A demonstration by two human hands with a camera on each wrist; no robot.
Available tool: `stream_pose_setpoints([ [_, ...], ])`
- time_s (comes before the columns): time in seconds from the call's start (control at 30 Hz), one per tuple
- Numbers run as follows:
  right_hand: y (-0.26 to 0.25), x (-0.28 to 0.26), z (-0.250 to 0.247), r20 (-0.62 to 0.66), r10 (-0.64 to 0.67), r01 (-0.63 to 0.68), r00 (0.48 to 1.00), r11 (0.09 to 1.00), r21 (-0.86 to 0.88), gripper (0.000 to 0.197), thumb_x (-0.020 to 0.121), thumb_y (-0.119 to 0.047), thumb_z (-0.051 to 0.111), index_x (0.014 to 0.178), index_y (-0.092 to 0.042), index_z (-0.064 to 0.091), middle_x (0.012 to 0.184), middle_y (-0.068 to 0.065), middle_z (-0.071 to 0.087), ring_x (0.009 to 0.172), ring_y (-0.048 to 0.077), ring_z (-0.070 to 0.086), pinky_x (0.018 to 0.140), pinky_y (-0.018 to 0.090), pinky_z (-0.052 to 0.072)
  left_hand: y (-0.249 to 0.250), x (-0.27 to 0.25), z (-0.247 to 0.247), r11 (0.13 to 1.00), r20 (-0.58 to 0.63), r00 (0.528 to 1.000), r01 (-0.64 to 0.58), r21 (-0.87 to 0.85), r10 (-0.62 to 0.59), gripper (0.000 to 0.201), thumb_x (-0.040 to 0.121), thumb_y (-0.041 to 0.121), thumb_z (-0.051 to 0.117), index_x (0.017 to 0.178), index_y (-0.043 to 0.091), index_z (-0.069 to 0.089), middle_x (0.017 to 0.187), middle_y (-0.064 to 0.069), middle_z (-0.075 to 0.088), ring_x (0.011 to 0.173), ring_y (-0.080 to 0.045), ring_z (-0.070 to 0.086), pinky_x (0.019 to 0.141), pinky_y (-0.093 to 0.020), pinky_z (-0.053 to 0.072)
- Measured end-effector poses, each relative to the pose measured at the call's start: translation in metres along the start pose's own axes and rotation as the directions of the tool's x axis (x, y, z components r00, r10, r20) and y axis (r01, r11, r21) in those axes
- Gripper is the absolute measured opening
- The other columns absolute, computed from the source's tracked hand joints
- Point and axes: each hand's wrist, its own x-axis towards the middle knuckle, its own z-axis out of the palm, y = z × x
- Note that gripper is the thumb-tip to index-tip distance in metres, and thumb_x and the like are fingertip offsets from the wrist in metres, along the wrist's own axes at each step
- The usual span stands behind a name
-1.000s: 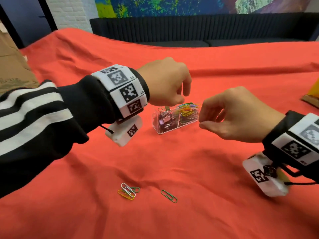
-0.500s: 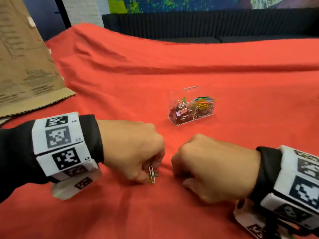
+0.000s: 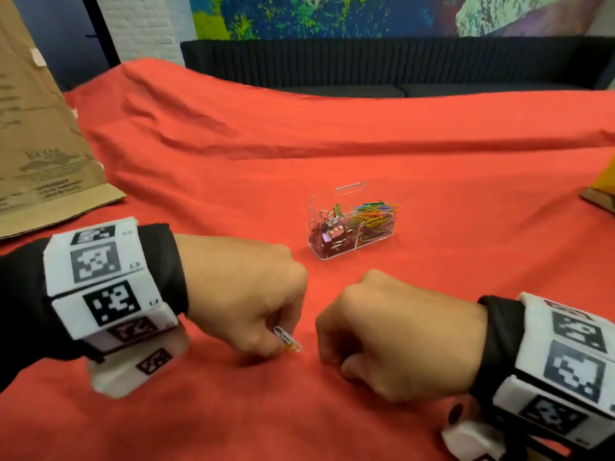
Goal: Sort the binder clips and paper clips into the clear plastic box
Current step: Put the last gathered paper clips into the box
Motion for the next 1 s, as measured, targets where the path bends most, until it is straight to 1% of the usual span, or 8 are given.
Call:
stream_pose_setpoints([
  [0.1, 0.010, -0.006, -0.014, -0.064, 0.040, -0.035, 0.997, 0.996, 0.080, 0.015, 0.075, -0.018, 0.077, 0.086, -0.027, 0.074, 0.068, -0.014, 0.069, 0.063, -0.003, 0.060, 0.062, 0.011, 0.046, -0.009, 0.005, -0.017, 0.993, -0.051, 0.999, -0.006, -0.117, 0.000, 0.015, 0.086, 0.027, 0.071, 0.077, 0.017, 0.076, 0.059, 0.008, 0.070, 0.050, 0.000, 0.060, 0.051, -0.010, 0.039],
  [0.2, 0.032, -0.011, -0.033, -0.187, 0.130, -0.108, 0.974, 0.986, 0.125, 0.014, 0.072, -0.018, 0.083, 0.077, -0.028, 0.074, 0.065, -0.016, 0.071, 0.065, -0.005, 0.067, 0.065, 0.014, 0.052, -0.021, 0.013, -0.046, 0.973, -0.141, 0.989, 0.018, -0.232, -0.052, 0.018, 0.089, 0.027, 0.072, 0.075, 0.017, 0.077, 0.061, 0.010, 0.073, 0.056, -0.001, 0.070, 0.055, -0.013, 0.047],
  [0.27, 0.052, -0.012, -0.047, -0.274, 0.200, -0.162, 0.941, 0.975, 0.154, 0.015, 0.071, -0.016, 0.085, 0.074, -0.026, 0.075, 0.065, -0.013, 0.074, 0.061, -0.001, 0.069, 0.070, 0.028, 0.058, -0.027, 0.029, -0.066, 0.981, -0.265, 0.958, 0.060, -0.184, -0.108, 0.018, 0.088, 0.029, 0.072, 0.073, 0.020, 0.077, 0.061, 0.010, 0.073, 0.057, -0.003, 0.070, 0.057, -0.018, 0.051],
  [0.37, 0.081, -0.012, -0.064, -0.382, 0.288, -0.244, 0.878, 0.956, 0.161, 0.015, 0.069, -0.017, 0.087, 0.072, -0.027, 0.076, 0.064, -0.010, 0.075, 0.063, 0.005, 0.072, 0.071, 0.031, 0.059, -0.035, 0.070, -0.087, 0.983, -0.439, 0.879, 0.163, -0.087, -0.185, 0.019, 0.084, 0.031, 0.070, 0.069, 0.020, 0.077, 0.056, 0.011, 0.071, 0.056, 0.002, 0.068, 0.059, -0.017, 0.050],
  [0.5, 0.115, -0.009, -0.077, -0.505, 0.366, -0.299, 0.782, 0.930, 0.212, 0.014, 0.068, -0.015, 0.088, 0.071, -0.024, 0.077, 0.061, -0.009, 0.075, 0.056, -0.001, 0.067, 0.063, 0.022, 0.051, -0.039, 0.120, -0.097, 0.953, -0.424, 0.857, 0.300, -0.047, -0.291, 0.018, 0.076, 0.023, 0.067, 0.063, 0.014, 0.076, 0.050, 0.009, 0.069, 0.052, 0.000, 0.068, 0.063, -0.024, 0.060],
  [0.6, 0.134, -0.002, -0.081, -0.552, 0.391, -0.288, 0.737, 0.920, 0.266, 0.013, 0.070, -0.011, 0.084, 0.071, -0.021, 0.076, 0.061, -0.006, 0.075, 0.054, 0.000, 0.067, 0.065, 0.021, 0.049, -0.039, 0.140, -0.100, 0.935, -0.428, 0.845, 0.355, -0.001, -0.321, 0.018, 0.074, 0.025, 0.069, 0.062, 0.012, 0.073, 0.050, 0.006, 0.069, 0.042, -0.001, 0.063, 0.053, -0.022, 0.056],
  [0.9, 0.147, 0.054, -0.080, -0.597, 0.348, -0.213, 0.723, 0.934, 0.287, 0.017, 0.073, -0.010, 0.078, 0.073, -0.026, 0.073, 0.072, -0.005, 0.077, 0.064, 0.005, 0.070, 0.066, 0.020, 0.051, -0.046, 0.119, -0.100, 0.950, -0.523, 0.814, 0.310, 0.027, -0.251, 0.011, 0.079, 0.028, 0.073, 0.088, 0.023, 0.079, 0.055, 0.007, 0.069, 0.064, -0.011, 0.071, 0.070, -0.035, 0.061],
  [1.0, 0.145, 0.064, -0.078, -0.604, 0.320, -0.184, 0.730, 0.943, 0.278, 0.013, 0.073, -0.016, 0.082, 0.079, -0.026, 0.076, 0.076, -0.007, 0.077, 0.073, 0.008, 0.072, 0.073, 0.021, 0.053, -0.055, 0.100, -0.095, 0.943, -0.579, 0.775, 0.331, 0.029, -0.254, 0.023, 0.082, 0.047, 0.067, 0.088, 0.028, 0.078, 0.071, 0.009, 0.073, 0.072, -0.015, 0.066, 0.075, -0.037, 0.058],
])
